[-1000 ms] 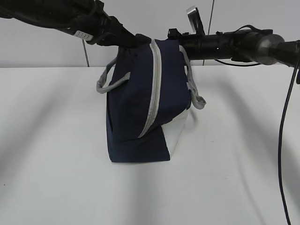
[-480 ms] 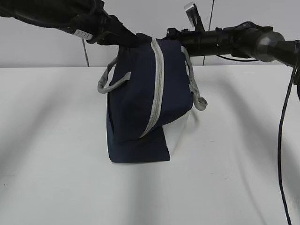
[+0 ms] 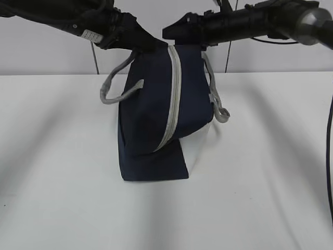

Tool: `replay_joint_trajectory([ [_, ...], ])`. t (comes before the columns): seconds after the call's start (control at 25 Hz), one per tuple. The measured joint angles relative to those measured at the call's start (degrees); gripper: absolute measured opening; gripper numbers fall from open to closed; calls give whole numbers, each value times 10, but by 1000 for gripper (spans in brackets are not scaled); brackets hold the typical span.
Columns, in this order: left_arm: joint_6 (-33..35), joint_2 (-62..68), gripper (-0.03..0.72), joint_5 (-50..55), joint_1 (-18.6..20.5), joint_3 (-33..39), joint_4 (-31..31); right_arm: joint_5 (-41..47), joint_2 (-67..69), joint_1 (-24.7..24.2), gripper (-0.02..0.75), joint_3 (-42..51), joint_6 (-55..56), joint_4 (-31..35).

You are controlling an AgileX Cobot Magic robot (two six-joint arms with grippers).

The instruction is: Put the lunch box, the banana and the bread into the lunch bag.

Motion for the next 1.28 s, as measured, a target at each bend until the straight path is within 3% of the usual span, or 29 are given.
replay_joint_trajectory([
  [0.12, -43, -2, 358, -3, 11, 0, 13, -3, -35, 0, 536, 3, 2, -9],
  [0.2, -81, -4, 391, -3, 28, 0, 28, -3, -59, 0, 543, 14, 3, -10],
  [0.36, -164, -7, 408, 3, 75, 0, 72, -5, -117, 0, 544, 63, -5, -10],
  [0.6, -225, -29, 412, 65, 122, 0, 100, -6, -218, 0, 513, 173, -26, -10],
  [0.88, -327, -77, 408, 143, 124, -1, 211, -11, -364, 0, 495, 312, -32, -10],
  [1.08, -406, -115, 349, 189, 122, -2, 275, -6, -481, 0, 492, 459, -54, -10],
  [1.28, -474, -166, 326, 196, 84, 2, 382, 80, -598, 0, 490, 631, -97, -10],
])
